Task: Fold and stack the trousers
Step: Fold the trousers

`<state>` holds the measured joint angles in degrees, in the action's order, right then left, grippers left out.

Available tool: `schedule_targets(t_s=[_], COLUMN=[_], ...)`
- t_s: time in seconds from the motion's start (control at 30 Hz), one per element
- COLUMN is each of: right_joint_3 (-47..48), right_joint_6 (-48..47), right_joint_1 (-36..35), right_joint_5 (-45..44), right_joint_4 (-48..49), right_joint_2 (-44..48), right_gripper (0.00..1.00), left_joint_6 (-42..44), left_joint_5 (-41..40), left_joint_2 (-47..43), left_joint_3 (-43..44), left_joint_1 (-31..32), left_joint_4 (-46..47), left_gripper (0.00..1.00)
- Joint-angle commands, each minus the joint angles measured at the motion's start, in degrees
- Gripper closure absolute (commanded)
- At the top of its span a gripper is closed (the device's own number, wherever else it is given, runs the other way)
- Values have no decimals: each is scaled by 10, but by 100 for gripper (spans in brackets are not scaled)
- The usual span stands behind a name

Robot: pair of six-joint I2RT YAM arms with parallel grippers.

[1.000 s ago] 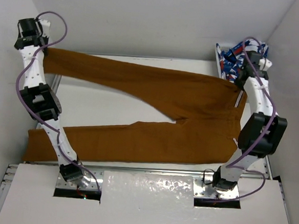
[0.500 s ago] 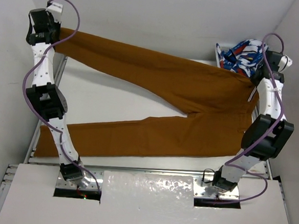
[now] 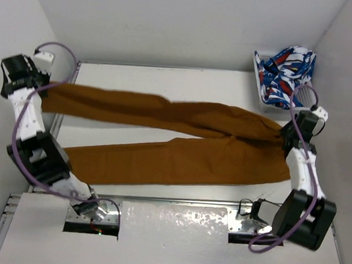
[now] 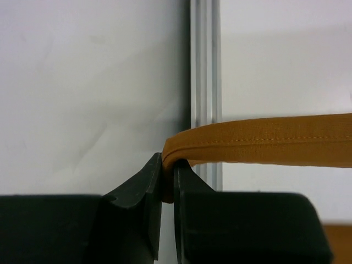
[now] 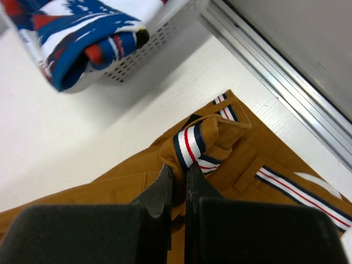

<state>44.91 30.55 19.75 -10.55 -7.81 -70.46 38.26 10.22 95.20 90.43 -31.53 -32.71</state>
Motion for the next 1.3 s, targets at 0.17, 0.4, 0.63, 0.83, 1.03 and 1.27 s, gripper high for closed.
schedule_targets(t_s=[0.17, 0.4, 0.63, 0.83, 1.03, 1.27], right_joint_3=[-140, -66, -45, -150, -228, -278], right_joint_6=[-27, -21, -33, -22, -6, 25], right_joint_1=[6, 31, 44, 43, 44, 44], right_joint_5=[33, 32, -45, -5, -102, -134], right_joint_4=[167, 126, 47, 93, 53, 51], right_joint_2=[76, 41, 76, 153, 199, 190], right_gripper=[100, 100, 100, 100, 100, 100], left_joint_6=[129, 165, 179, 227, 306, 455], left_joint_5=[7, 53, 67, 98, 103, 104], left_joint_2=[-161, -175, -194, -240, -247, -256], left_joint_3=[-204, -185, -180, -243, -318, -402], left_joint_1=[-39, -104, -176, -218, -287, -347], left_joint_4=[46, 71, 49, 13, -12, -40], left_gripper=[100, 100, 100, 100, 100, 100])
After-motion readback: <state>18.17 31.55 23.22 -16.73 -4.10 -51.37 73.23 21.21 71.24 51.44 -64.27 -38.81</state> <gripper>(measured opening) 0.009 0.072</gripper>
